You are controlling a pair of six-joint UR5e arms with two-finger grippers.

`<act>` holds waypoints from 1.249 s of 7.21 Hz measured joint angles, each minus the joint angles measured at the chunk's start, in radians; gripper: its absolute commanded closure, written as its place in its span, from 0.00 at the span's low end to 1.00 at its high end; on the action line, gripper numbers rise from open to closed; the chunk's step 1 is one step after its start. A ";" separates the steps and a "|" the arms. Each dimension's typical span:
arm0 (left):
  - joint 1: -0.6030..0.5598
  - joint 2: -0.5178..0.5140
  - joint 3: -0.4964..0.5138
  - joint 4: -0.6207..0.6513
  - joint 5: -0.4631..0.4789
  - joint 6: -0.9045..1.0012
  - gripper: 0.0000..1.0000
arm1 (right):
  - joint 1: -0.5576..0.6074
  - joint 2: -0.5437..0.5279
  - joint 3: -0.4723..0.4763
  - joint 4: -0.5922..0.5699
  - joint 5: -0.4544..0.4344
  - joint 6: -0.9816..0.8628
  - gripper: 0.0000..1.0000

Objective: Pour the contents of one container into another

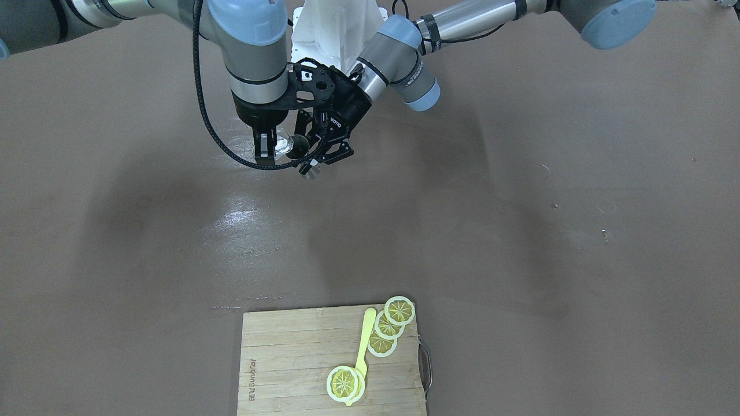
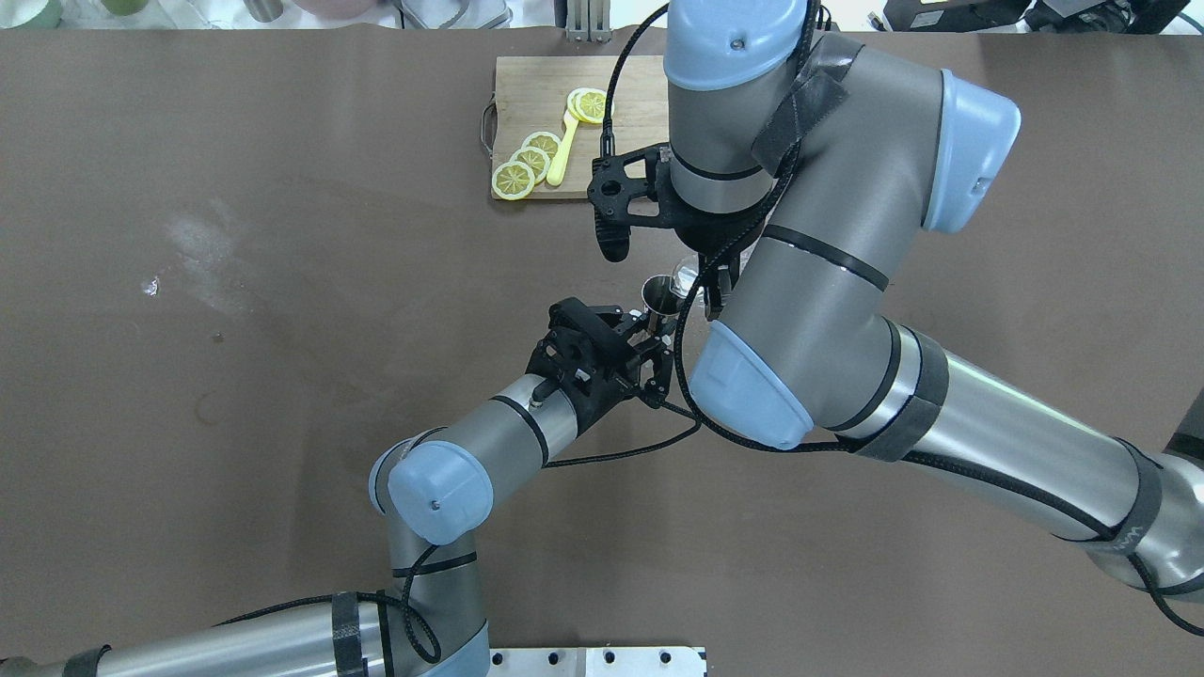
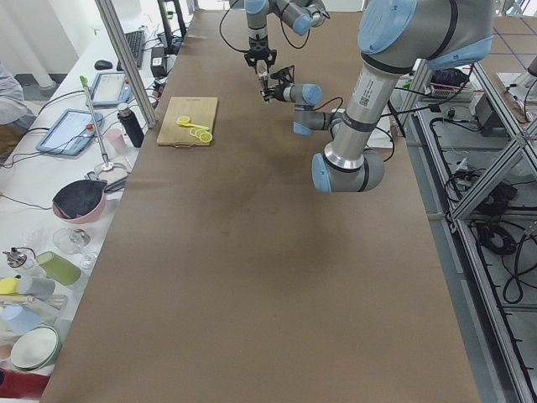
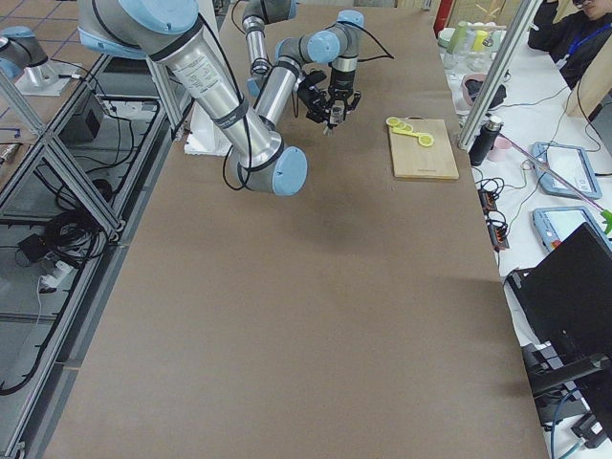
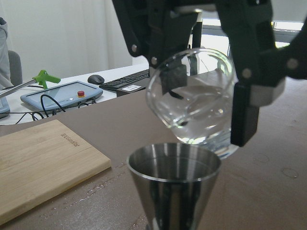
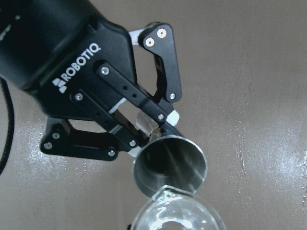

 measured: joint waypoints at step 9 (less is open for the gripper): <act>0.000 -0.002 0.000 0.000 0.000 0.001 1.00 | 0.001 0.104 -0.028 -0.256 -0.050 -0.160 1.00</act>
